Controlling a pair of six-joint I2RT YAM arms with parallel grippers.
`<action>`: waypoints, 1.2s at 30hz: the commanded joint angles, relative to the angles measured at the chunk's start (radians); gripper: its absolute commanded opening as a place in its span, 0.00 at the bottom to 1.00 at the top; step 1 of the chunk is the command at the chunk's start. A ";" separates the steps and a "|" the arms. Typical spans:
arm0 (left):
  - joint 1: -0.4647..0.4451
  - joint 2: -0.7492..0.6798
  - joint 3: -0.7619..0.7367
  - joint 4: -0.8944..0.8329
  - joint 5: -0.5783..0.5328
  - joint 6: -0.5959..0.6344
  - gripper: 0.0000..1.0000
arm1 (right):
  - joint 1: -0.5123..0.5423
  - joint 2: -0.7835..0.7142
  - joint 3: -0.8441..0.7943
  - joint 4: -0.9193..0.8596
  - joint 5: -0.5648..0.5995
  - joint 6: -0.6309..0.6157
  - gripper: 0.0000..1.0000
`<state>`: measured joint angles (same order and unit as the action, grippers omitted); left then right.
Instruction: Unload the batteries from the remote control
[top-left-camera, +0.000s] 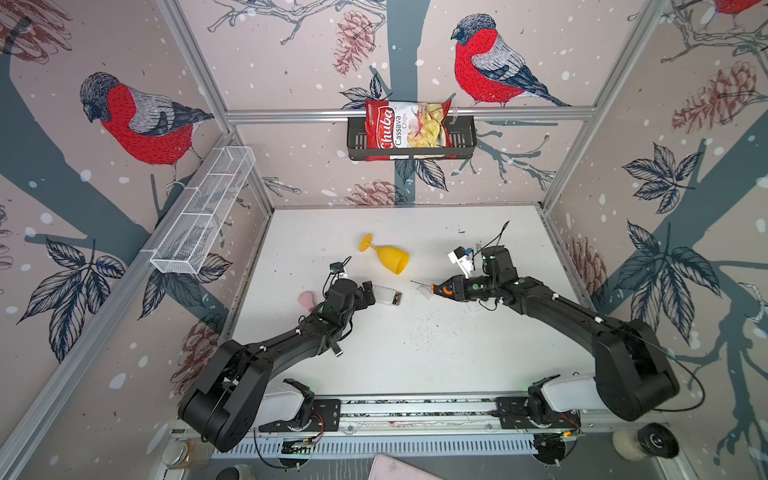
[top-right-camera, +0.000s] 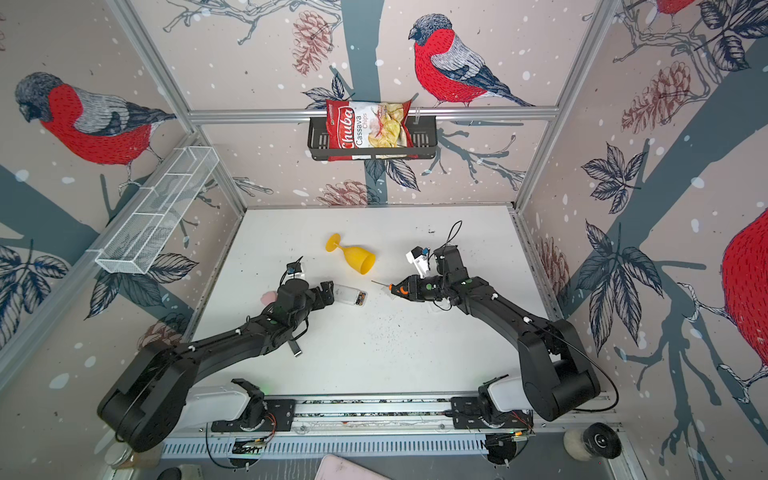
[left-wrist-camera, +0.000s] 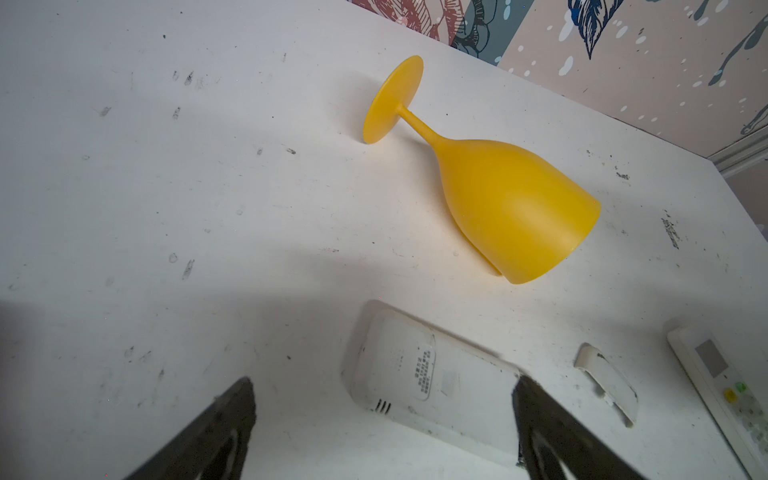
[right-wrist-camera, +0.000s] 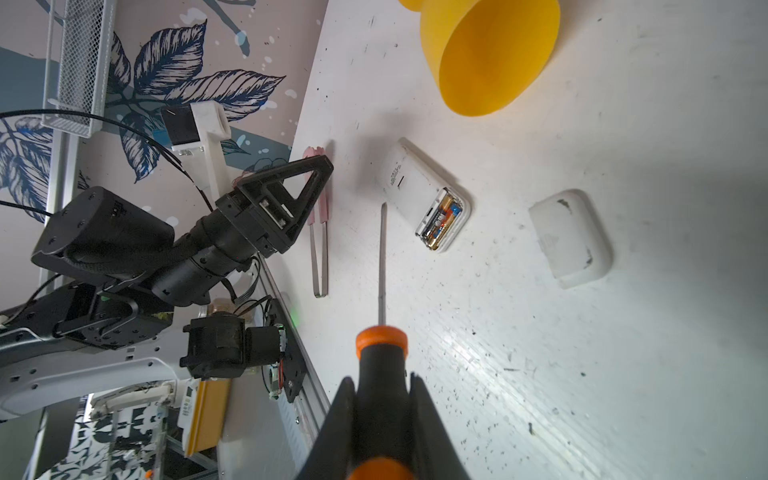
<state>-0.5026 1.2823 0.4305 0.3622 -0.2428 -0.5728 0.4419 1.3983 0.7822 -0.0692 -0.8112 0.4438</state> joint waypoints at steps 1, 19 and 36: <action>0.001 0.016 0.005 0.041 0.004 -0.005 0.95 | 0.004 0.010 0.002 -0.015 -0.010 -0.015 0.00; 0.001 0.200 0.084 0.032 0.079 0.036 0.86 | 0.128 0.218 0.109 -0.091 0.159 -0.100 0.00; 0.001 0.301 0.124 0.058 0.103 0.050 0.81 | 0.168 0.327 0.188 -0.140 0.211 -0.142 0.00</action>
<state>-0.5018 1.5776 0.5484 0.3813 -0.1532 -0.5381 0.6037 1.7138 0.9596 -0.1810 -0.6312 0.3241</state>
